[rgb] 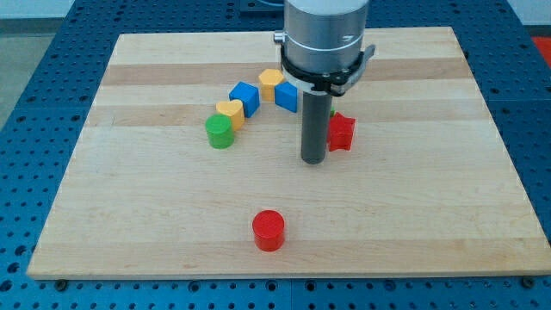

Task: Push the red circle to the bottom of the yellow hexagon

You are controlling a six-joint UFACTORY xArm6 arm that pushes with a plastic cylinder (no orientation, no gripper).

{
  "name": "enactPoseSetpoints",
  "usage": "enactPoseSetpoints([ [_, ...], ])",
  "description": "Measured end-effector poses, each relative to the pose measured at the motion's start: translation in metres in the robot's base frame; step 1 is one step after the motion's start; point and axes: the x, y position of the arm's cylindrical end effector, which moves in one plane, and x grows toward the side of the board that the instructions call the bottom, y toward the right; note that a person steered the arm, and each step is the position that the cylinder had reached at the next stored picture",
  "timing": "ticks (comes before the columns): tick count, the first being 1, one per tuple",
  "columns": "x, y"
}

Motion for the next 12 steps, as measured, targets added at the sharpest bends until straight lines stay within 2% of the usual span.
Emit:
enactPoseSetpoints([
  [1,0.013,0.012],
  [2,0.039,0.079],
  [3,0.1,0.094],
  [4,0.142,0.072],
  [5,0.15,0.06],
  [7,0.15,-0.033],
  [8,0.151,-0.057],
  [9,0.15,-0.055],
  [12,0.077,-0.05],
])
